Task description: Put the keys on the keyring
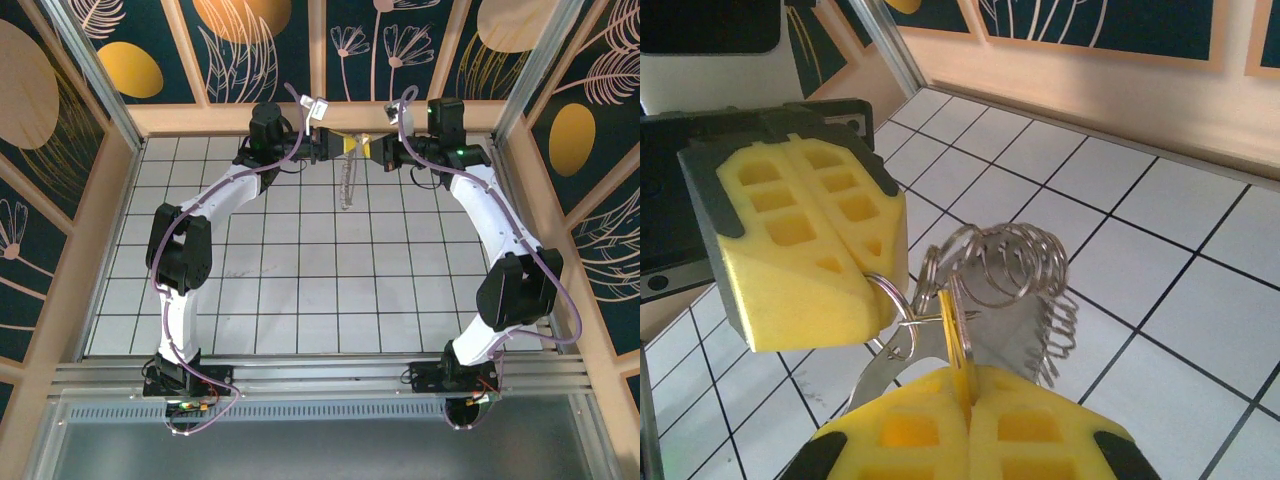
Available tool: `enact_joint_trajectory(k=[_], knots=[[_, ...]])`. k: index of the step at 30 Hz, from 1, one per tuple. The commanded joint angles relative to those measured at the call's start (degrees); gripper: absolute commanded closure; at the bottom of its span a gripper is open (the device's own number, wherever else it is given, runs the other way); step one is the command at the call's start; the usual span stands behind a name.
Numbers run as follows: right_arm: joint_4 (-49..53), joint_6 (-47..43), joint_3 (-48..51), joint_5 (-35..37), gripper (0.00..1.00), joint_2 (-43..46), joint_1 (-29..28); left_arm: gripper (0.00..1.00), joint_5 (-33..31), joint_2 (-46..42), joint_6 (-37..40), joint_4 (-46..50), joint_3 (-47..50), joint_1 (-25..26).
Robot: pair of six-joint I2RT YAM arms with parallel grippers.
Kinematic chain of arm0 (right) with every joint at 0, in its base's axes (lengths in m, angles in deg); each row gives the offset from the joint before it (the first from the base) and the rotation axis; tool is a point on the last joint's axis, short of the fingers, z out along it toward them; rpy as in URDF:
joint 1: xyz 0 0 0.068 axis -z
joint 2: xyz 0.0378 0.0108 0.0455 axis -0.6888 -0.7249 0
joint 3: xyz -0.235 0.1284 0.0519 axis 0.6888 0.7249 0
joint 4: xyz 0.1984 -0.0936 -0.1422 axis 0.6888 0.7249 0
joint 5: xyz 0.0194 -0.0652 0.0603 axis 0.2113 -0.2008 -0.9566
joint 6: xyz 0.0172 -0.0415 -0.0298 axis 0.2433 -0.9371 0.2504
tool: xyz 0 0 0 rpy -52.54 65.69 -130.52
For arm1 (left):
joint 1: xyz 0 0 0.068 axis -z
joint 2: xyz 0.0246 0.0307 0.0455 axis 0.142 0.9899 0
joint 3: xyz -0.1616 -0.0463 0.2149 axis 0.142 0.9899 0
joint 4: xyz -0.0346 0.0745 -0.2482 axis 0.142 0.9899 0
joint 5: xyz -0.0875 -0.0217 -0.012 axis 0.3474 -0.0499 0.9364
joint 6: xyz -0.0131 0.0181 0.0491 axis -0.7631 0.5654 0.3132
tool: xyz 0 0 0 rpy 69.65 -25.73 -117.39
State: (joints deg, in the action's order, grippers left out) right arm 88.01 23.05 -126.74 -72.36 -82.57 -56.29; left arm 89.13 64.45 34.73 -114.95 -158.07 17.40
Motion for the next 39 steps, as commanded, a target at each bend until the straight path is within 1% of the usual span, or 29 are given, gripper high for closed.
enact_joint_trajectory(k=[1, 8, 13, 19, 24, 29, 34, 36, 39], knots=[[0.2, -0.8, 0.6, 4.1, 1.00, 1.8, 0.5, 1.00, 1.7, -2.6, 0.8, -1.3, 0.4, -0.1], [-0.4, -0.8, 4.4, 3.3, 1.00, 3.3, -0.4, 1.00, 1.5, -2.4, 0.5, -1.7, 0.1, -0.1], [-0.5, -0.9, 5.4, 3.9, 1.00, 4.0, -0.9, 1.00, 1.5, -2.1, 0.1, -2.1, 0.0, -0.1], [0.4, -0.8, 1.3, 4.7, 1.00, 3.2, -1.0, 1.00, 1.6, -2.1, -0.1, -2.2, 0.2, -0.1], [2.0, -0.9, -3.6, 3.6, 1.00, 1.5, -1.0, 1.00, 1.7, -2.3, -0.1, -2.4, 0.5, -0.1], [3.0, -1.1, -6.4, 2.9, 1.00, 0.0, -1.9, 1.00, 1.8, -2.3, -0.2, -2.6, 0.5, -0.1], [3.8, -1.9, -6.2, 5.4, 1.00, -0.4, -2.4, 1.00, 1.8, -2.4, -0.3, -2.7, 0.6, -0.1], [3.3, -1.9, -4.7, 7.5, 1.00, 0.4, -2.2, 1.00, 1.8, -2.4, -0.3, -2.7, 0.7, -0.1], [2.6, -1.5, -2.1, 8.3, 1.00, 1.6, -1.5, 1.00, 1.6, -2.4, -0.3, -2.8, 0.5, -0.1]])
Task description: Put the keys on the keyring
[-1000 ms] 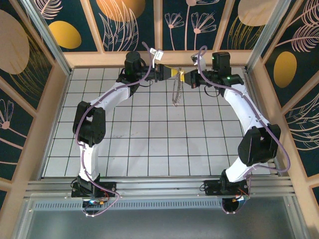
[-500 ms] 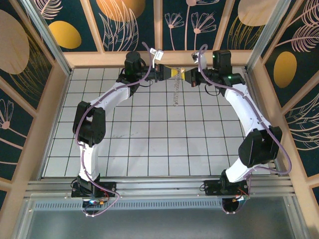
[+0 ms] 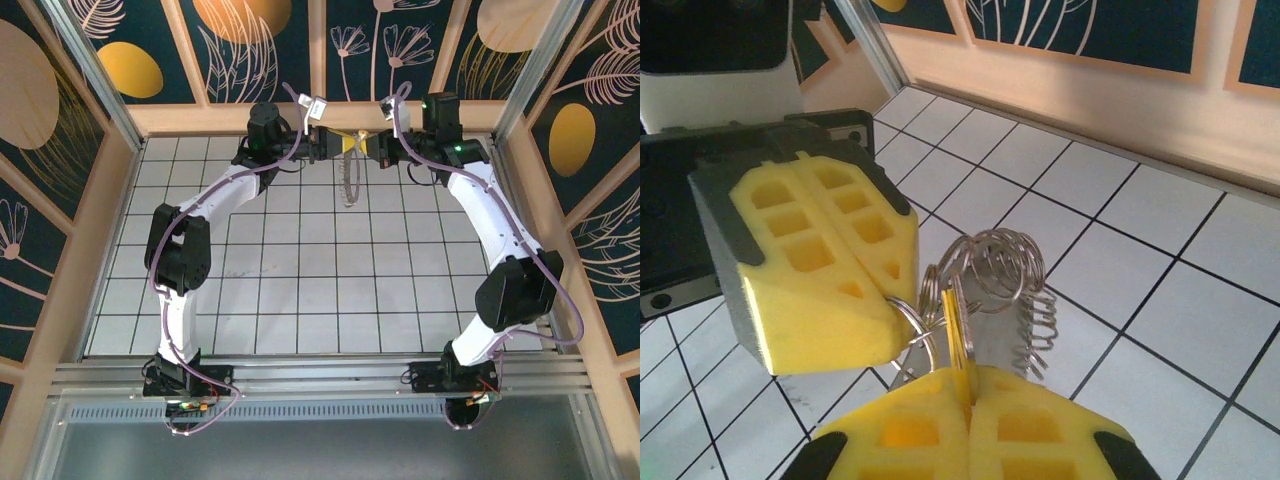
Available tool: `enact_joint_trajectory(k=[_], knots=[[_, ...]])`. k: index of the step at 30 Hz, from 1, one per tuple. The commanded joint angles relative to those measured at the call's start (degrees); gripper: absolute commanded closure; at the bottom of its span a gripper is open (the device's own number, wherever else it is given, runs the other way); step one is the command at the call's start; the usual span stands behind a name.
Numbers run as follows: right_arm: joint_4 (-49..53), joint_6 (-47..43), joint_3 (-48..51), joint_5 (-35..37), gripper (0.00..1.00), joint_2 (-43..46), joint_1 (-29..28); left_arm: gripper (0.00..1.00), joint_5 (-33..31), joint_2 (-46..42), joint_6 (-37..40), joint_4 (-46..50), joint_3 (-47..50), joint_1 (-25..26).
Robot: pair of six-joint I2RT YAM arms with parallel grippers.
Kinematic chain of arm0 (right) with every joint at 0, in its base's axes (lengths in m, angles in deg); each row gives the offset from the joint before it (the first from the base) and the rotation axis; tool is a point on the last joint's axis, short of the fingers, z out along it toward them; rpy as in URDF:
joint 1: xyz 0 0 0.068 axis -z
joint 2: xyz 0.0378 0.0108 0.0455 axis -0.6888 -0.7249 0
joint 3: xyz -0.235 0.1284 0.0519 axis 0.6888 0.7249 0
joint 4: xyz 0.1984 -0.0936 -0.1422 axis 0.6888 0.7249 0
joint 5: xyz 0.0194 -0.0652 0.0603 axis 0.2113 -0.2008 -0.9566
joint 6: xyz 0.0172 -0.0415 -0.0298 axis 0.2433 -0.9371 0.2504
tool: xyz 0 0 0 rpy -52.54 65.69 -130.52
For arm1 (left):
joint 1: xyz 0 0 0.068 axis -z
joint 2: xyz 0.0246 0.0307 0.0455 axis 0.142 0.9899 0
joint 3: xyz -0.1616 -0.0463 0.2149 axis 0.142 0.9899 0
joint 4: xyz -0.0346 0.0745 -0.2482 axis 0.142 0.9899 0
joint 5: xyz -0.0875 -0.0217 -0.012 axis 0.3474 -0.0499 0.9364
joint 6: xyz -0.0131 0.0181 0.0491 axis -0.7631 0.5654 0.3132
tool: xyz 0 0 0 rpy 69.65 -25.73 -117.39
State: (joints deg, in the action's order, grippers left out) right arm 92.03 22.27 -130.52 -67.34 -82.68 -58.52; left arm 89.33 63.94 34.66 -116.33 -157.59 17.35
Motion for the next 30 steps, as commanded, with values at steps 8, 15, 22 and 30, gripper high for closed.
enact_joint_trajectory(k=[8, 15, 22, 30], knots=[[-4.6, 1.2, 8.2, 1.5, 1.00, 4.9, 1.2, 1.00, 0.8, -1.8, -0.5, -2.0, -0.2, 0.0], [-3.9, 1.2, 5.9, 1.5, 1.00, 4.5, 1.3, 1.00, 0.9, -1.4, -0.9, -2.5, -0.1, -0.1], [-0.8, 0.1, -1.0, 0.6, 1.00, 1.5, 0.6, 1.00, 1.0, -1.5, -1.3, -2.8, -0.1, 0.0], [0.8, -0.9, -2.0, 2.1, 1.00, 0.7, -0.4, 1.00, 0.8, -1.8, -1.4, -2.8, -0.2, -0.1]])
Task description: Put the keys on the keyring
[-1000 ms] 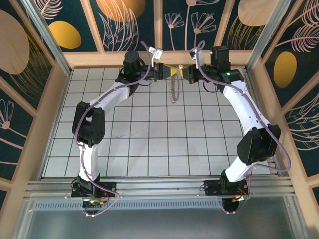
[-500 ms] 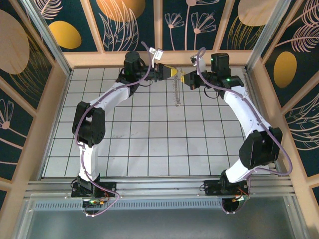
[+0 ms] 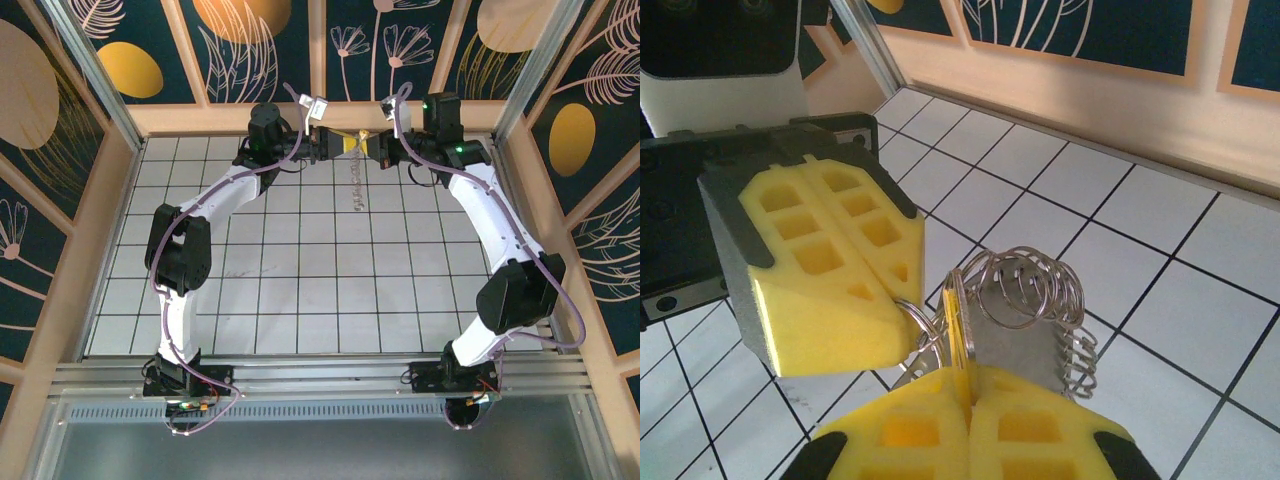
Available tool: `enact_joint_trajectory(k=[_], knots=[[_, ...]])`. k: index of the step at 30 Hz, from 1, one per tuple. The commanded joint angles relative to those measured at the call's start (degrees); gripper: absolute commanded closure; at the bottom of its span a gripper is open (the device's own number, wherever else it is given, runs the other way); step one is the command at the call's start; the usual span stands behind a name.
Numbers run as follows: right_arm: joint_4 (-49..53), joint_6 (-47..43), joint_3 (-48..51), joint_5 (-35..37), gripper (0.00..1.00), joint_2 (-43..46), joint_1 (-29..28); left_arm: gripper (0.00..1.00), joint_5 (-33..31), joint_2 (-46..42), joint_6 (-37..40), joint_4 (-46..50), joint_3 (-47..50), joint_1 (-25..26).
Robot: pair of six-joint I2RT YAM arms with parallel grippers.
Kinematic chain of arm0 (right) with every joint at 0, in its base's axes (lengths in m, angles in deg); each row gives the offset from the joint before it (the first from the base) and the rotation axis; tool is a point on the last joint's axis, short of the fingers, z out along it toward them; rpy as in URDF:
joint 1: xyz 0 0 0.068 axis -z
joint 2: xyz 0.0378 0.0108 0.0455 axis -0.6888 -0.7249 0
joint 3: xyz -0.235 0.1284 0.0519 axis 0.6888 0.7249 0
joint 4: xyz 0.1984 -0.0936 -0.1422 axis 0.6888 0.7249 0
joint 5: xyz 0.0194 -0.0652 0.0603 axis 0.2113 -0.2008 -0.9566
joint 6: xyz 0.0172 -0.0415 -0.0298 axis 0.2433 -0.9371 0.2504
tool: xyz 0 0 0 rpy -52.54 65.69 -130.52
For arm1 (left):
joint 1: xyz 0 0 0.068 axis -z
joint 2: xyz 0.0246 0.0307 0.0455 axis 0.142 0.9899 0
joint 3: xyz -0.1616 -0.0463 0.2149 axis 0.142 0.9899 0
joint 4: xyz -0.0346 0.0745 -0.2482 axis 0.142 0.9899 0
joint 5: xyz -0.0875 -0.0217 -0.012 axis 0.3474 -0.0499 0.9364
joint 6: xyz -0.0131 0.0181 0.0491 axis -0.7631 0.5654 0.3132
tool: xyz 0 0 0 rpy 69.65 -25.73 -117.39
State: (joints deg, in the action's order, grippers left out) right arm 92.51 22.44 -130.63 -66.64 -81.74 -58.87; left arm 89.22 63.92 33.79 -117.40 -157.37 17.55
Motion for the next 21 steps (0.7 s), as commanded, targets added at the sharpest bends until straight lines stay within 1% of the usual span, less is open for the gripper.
enact_joint_trajectory(k=[1, 8, 14, 18, 21], knots=[[0.4, -1.2, -1.6, 1.7, 1.00, -0.1, -0.1, 1.00, 1.0, -1.7, -0.5, -1.8, -0.4, -0.2], [2.1, -2.6, -0.4, 7.8, 1.00, 0.7, -0.1, 1.00, 0.5, -1.8, -0.3, -1.6, -0.3, -0.2], [4.6, -3.4, -1.6, 12.9, 1.00, 0.1, -0.3, 1.00, -0.1, -1.9, 0.5, -0.7, -0.1, -0.2], [6.0, -3.7, -3.1, 14.9, 1.00, -0.2, -0.5, 1.00, -0.2, -1.7, 0.7, -0.5, 0.2, -0.3], [6.3, -3.8, -4.4, 15.0, 1.00, -0.3, -0.9, 1.00, -0.4, -1.6, 0.7, -0.7, 0.3, -0.3]])
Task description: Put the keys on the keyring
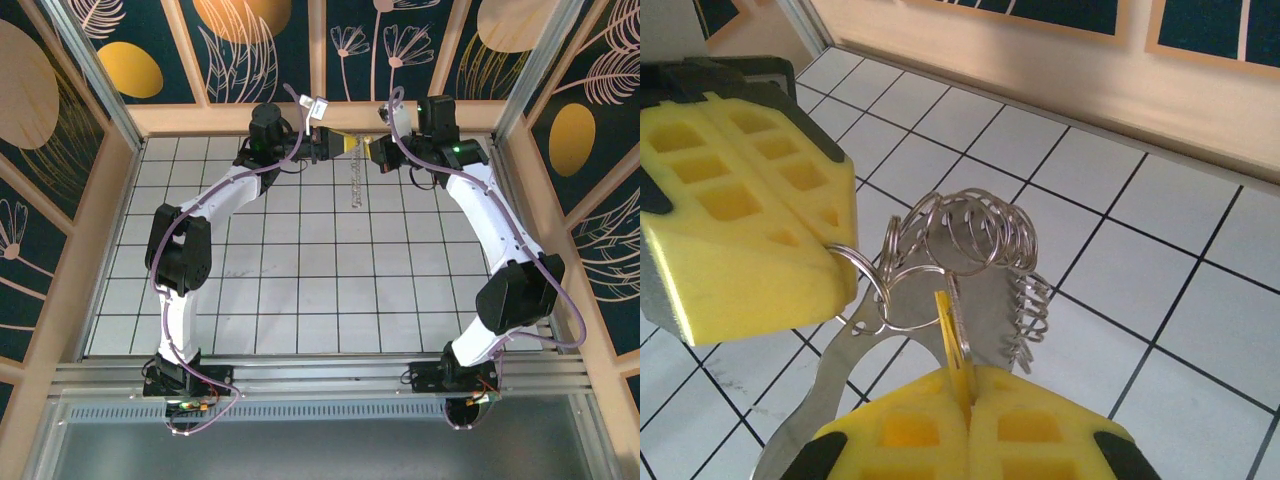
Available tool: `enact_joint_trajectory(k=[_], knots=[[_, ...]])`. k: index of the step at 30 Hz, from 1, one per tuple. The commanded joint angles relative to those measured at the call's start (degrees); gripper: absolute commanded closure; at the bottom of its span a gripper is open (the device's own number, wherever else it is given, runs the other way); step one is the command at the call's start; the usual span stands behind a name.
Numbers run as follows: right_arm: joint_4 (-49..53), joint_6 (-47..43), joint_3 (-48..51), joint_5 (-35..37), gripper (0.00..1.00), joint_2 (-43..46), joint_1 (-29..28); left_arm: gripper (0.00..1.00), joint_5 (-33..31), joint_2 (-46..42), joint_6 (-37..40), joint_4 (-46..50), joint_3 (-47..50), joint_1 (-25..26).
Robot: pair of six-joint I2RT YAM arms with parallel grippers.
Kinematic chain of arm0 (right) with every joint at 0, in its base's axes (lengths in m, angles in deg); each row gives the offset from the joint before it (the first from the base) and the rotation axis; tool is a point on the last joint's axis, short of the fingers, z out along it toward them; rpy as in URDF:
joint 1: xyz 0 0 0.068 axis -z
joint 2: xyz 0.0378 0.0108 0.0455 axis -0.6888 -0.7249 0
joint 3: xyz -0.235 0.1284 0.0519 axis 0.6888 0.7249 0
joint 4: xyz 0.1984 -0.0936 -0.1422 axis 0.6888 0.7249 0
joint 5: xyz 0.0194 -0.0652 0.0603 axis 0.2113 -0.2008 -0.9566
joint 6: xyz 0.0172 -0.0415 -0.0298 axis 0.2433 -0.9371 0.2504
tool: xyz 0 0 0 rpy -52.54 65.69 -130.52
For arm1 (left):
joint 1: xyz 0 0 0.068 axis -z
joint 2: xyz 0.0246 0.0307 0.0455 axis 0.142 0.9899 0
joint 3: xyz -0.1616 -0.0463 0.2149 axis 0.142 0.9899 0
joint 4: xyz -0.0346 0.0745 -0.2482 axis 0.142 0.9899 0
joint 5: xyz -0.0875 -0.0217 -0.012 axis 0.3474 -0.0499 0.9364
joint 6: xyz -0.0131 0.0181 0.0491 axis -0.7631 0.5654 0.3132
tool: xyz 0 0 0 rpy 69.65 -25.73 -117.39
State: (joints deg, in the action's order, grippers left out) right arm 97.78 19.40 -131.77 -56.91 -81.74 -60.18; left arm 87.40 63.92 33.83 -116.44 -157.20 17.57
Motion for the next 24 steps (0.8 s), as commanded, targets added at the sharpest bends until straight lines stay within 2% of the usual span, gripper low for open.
enact_joint_trajectory(k=[1, 6, 9, 14, 19, 24], knots=[[1.2, -0.7, -3.8, 5.3, 1.00, -0.6, 0.3, 1.00, 1.3, -1.6, 0.7, -1.6, 0.2, -0.3], [1.9, -0.7, -6.8, 4.3, 1.00, -1.9, -0.7, 0.98, 0.2, -1.9, 0.9, -2.1, 1.0, -0.3], [2.9, -0.8, -9.4, 4.1, 1.00, -3.2, -0.9, 0.80, -1.0, -2.4, 0.8, -2.4, 1.8, -0.6], [4.4, -1.3, -12.4, 4.5, 1.00, -5.1, -1.1, 0.65, -2.9, -4.0, 0.7, -3.8, 4.2, -1.4], [5.2, -1.8, -14.3, 4.9, 1.00, -6.9, -1.1, 0.60, -5.0, -6.4, 0.4, -5.5, 7.4, -3.2], [5.0, -2.1, -15.2, 4.8, 1.00, -9.1, -1.0, 0.59, -6.8, -8.9, 0.2, -6.1, 11.0, -5.1]])
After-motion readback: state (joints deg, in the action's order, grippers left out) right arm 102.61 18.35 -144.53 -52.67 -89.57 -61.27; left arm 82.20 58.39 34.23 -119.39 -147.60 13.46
